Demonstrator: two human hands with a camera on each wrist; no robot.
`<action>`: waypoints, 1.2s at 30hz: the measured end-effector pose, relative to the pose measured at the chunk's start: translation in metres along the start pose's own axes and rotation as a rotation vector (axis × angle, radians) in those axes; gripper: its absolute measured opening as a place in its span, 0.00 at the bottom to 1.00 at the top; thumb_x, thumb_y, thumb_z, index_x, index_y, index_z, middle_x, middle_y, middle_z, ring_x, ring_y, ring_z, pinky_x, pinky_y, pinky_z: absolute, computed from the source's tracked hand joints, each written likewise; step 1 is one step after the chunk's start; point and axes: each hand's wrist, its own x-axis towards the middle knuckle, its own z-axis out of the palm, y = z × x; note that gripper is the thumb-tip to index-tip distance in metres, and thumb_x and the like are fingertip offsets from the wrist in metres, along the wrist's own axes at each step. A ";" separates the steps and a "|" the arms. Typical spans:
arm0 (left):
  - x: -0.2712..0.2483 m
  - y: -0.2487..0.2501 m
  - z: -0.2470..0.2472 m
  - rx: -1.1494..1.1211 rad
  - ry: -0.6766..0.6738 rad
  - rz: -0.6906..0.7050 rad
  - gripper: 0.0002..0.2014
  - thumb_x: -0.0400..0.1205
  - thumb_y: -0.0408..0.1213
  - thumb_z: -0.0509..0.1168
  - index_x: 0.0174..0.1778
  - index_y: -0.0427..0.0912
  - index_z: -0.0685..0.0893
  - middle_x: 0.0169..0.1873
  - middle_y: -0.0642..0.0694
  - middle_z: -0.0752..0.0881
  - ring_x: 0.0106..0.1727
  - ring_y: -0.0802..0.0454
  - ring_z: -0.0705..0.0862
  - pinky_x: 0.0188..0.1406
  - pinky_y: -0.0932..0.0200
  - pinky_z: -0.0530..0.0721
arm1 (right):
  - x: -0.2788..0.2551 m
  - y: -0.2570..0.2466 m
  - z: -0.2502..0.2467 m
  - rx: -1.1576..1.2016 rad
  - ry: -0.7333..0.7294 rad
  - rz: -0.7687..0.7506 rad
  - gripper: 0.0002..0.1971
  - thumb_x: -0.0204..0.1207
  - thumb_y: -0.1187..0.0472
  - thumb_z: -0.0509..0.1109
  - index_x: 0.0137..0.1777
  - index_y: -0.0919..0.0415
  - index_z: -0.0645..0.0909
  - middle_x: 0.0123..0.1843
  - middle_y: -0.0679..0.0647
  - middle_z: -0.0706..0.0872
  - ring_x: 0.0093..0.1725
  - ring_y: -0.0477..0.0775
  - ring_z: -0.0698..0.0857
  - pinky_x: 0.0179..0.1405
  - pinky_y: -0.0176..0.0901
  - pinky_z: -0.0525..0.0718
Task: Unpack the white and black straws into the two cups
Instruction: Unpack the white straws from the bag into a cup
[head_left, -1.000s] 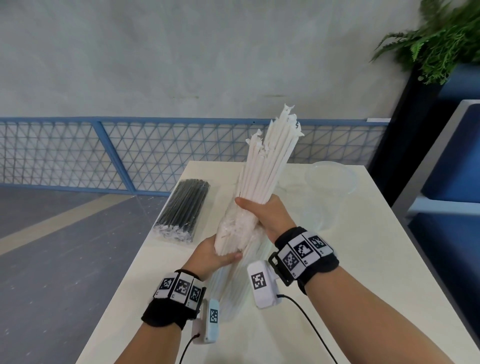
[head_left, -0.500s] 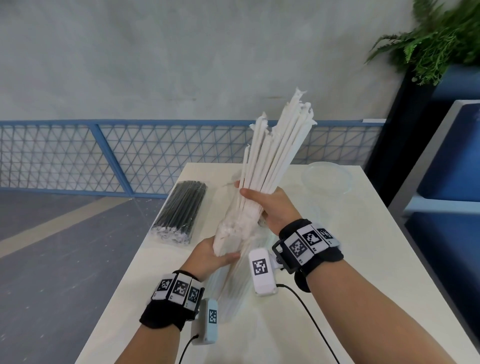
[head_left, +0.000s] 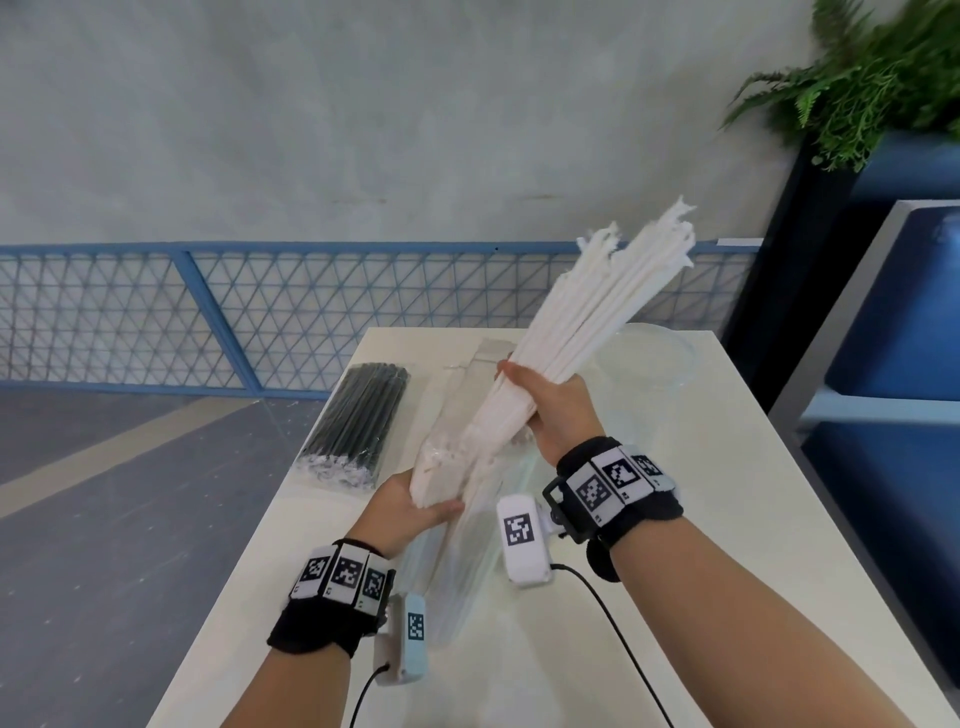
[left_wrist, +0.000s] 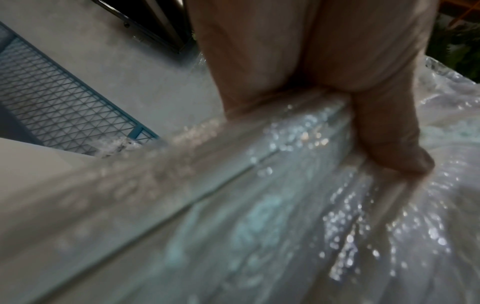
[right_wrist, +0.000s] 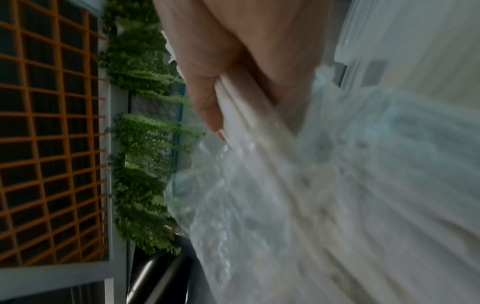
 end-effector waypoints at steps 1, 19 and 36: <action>0.000 0.000 -0.001 -0.005 0.010 -0.016 0.14 0.72 0.33 0.75 0.50 0.47 0.80 0.40 0.59 0.84 0.45 0.62 0.83 0.52 0.64 0.80 | 0.000 -0.004 -0.001 0.038 0.007 -0.004 0.12 0.70 0.72 0.73 0.53 0.73 0.81 0.45 0.60 0.86 0.45 0.56 0.85 0.45 0.44 0.85; 0.007 -0.005 -0.010 -0.177 0.300 -0.111 0.18 0.73 0.33 0.73 0.58 0.33 0.82 0.50 0.39 0.86 0.52 0.46 0.83 0.59 0.52 0.78 | 0.008 -0.047 -0.035 0.167 0.227 -0.172 0.10 0.72 0.68 0.71 0.52 0.69 0.80 0.44 0.58 0.85 0.45 0.54 0.85 0.46 0.45 0.86; 0.002 0.021 0.026 -0.283 0.227 0.018 0.16 0.74 0.27 0.72 0.41 0.56 0.78 0.46 0.46 0.84 0.51 0.48 0.82 0.57 0.55 0.77 | 0.017 0.003 -0.060 -0.454 0.274 -0.290 0.14 0.69 0.65 0.76 0.54 0.61 0.79 0.50 0.56 0.85 0.49 0.55 0.83 0.49 0.44 0.79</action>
